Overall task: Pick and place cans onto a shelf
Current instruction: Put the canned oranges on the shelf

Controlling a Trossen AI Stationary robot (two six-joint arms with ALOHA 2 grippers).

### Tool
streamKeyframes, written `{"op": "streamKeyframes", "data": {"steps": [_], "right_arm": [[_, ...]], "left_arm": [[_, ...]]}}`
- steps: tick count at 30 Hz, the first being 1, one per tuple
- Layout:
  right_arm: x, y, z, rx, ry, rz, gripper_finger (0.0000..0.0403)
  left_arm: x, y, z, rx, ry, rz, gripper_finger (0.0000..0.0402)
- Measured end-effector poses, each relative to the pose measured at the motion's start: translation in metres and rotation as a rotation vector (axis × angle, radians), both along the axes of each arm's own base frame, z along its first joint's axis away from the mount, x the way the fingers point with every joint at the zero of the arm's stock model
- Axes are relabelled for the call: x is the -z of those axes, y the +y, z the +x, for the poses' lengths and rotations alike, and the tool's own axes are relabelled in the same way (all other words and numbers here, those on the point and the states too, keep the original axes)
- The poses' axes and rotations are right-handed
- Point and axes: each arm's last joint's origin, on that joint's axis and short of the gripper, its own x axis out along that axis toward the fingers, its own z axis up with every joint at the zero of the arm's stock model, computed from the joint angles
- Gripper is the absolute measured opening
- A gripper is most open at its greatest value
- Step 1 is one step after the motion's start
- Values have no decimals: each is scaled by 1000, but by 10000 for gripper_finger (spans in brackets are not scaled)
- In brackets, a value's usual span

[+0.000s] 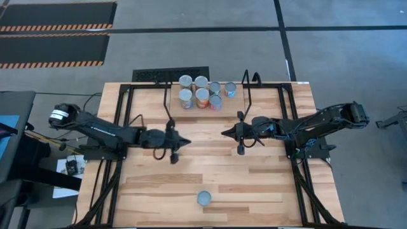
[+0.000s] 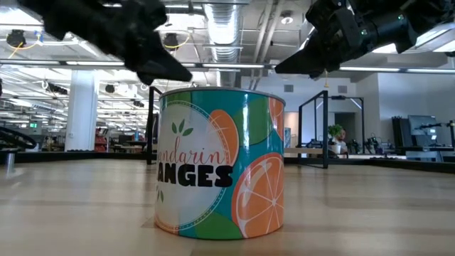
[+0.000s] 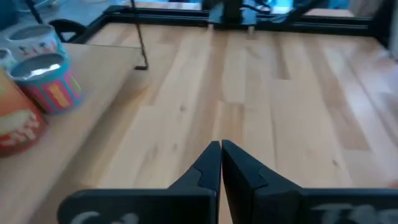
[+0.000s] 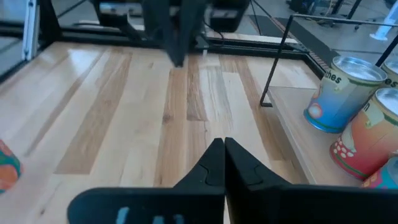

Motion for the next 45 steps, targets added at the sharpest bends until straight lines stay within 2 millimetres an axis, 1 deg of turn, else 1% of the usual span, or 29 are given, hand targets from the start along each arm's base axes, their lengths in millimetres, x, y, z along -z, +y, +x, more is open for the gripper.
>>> {"op": "streamKeyframes", "data": {"steps": [2, 5, 7, 9, 13, 19, 23, 26, 30, 33, 37, 40, 42, 45], "right_arm": [[0, 0, 0, 2, -4, 7, 17], [-1, 1, 0, -1, -14, 8, 26], [-3, 2, 1, -6, -22, 9, 28], [-4, 4, 2, -11, -24, 10, 27], [-9, 8, 3, -29, -39, 10, 16], [-8, 17, 2, -59, -31, 14, 13], [-6, 25, 1, -79, -19, 57, 22], [-6, 31, 0, -97, -16, 74, 23], [-6, 36, 0, -99, -17, 55, 18], [-7, 37, 0, -100, -22, 35, 16], [-8, 35, 0, -104, -32, -5, 20], [-8, 31, 1, -96, -35, -31, 21], [-8, 27, 1, -87, -35, -47, 21], [-8, 22, 2, -69, -34, -52, 17]], "left_arm": [[8, -5, -8, 47, -44, -18, 2], [14, -17, -12, 183, -81, -66, 1], [17, -29, -10, 270, -66, -64, 0], [18, -45, -8, 348, -52, -36, 0], [21, -85, 5, 495, -13, 26, 0], [17, -139, 33, 587, 78, 76, 6], [13, -169, 46, 629, 172, 148, 31], [16, -184, 53, 651, 274, 227, 59], [18, -195, 61, 682, 327, 294, 94], [20, -194, 64, 704, 327, 325, 108], [20, -188, 71, 719, 315, 361, 111], [30, -182, 79, 756, 324, 383, 111], [38, -179, 84, 796, 334, 356, 112], [37, -174, 87, 811, 336, 349, 112]]}}
